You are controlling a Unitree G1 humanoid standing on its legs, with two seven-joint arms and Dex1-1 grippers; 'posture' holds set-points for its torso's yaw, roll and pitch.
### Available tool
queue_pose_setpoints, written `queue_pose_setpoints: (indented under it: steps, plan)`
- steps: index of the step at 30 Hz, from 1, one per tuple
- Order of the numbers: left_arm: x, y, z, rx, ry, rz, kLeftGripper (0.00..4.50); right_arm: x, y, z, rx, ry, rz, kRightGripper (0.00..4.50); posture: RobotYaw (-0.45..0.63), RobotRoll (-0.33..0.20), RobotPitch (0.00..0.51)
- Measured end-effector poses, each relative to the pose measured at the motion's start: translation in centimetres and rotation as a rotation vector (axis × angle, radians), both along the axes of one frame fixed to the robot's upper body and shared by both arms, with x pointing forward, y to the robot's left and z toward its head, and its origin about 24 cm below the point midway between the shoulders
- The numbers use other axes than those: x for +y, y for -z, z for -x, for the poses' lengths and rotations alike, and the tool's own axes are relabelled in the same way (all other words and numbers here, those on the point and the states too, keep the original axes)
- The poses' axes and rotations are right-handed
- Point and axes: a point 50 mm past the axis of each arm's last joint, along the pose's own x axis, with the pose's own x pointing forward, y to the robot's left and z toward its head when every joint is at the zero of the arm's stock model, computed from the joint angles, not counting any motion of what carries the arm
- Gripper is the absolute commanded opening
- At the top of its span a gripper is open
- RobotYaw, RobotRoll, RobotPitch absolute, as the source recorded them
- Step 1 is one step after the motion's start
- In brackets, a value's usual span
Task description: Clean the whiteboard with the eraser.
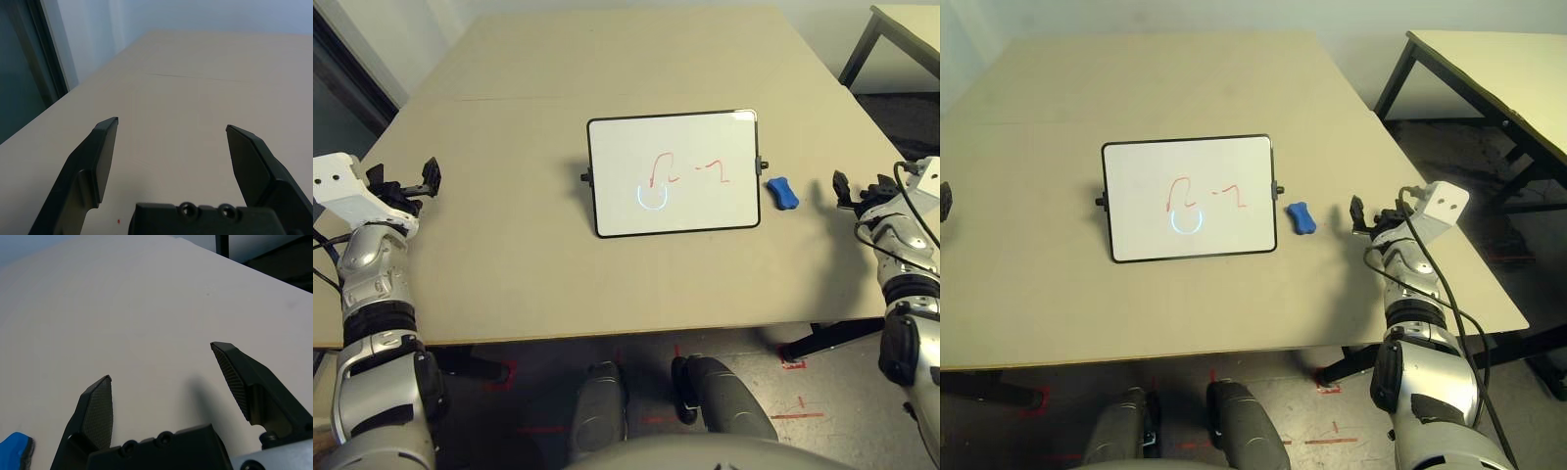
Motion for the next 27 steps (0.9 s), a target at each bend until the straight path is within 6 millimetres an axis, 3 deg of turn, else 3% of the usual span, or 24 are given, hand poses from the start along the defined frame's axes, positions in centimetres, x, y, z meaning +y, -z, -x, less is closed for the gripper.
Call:
queue_pose_setpoints:
  steps: [7,13,17,21,27]
  plan:
    - [-1.0,-0.1,-1.1,-0.006,0.043,0.018,4.5,0.1,-0.2,-0.1,-0.009,-0.02,-0.004,4.48,-0.11,0.0,0.139]
    - [-3.5,-2.0,-3.7,-0.015,0.2,0.036,4.5,0.1,-3.3,-0.9,-0.058,-0.04,-0.01,4.48,-0.13,0.0,0.137]
    - [-6.2,-4.9,-5.4,-0.032,0.4,0.039,4.5,0.5,-5.7,-0.9,-0.019,-0.088,0.012,4.48,-0.12,0.0,0.116]
    - [-10.1,-8.5,-6.5,-0.022,0.647,-0.016,4.5,1.9,-7.4,-0.5,0.121,-0.147,0.05,4.48,-0.14,0.0,0.094]
    - [-14.8,-11.8,-5.7,0.034,0.91,-0.116,4.5,5.1,-8.5,0.3,0.293,-0.212,0.073,4.48,-0.12,0.0,0.072]
